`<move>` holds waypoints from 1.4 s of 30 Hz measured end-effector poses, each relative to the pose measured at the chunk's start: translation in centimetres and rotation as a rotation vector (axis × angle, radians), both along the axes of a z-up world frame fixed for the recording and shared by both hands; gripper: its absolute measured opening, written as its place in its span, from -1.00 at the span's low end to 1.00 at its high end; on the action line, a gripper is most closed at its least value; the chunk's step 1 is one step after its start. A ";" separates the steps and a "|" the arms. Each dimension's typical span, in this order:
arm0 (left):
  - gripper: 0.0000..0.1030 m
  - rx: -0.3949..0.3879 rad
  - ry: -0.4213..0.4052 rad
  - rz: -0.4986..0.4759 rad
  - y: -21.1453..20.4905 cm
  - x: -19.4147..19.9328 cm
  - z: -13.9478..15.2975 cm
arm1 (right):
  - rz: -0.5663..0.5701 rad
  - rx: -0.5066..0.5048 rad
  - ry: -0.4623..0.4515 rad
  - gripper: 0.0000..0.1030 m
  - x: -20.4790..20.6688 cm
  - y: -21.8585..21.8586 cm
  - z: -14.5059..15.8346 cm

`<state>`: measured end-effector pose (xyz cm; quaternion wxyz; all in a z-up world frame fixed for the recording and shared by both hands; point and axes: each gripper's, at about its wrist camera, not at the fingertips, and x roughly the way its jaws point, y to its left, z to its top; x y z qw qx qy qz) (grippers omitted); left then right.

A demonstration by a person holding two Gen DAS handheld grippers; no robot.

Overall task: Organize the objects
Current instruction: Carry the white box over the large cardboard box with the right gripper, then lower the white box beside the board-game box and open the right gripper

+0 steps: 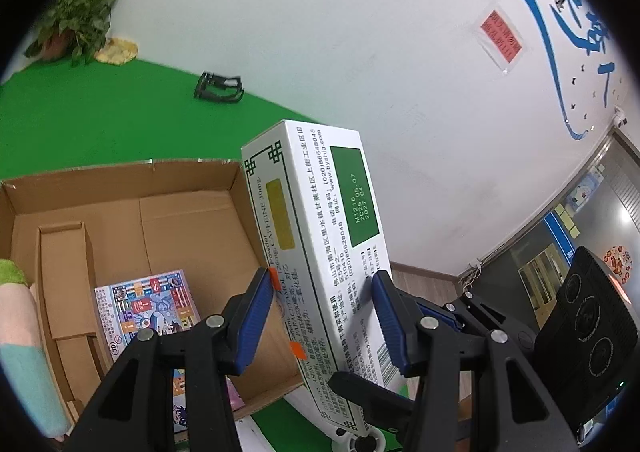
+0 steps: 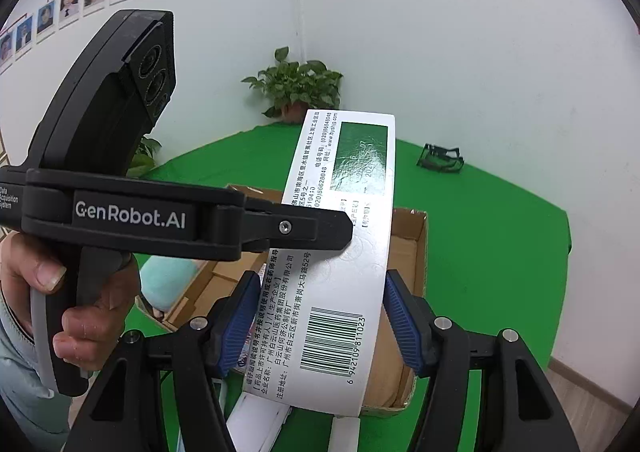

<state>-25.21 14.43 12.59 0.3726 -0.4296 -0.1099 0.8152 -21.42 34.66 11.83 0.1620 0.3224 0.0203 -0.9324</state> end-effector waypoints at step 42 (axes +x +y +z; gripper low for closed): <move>0.01 -0.227 -0.271 0.102 -1.2 -4.3 -12.8 | -0.039 -0.045 -0.505 0.22 -12.8 -0.4 -20.9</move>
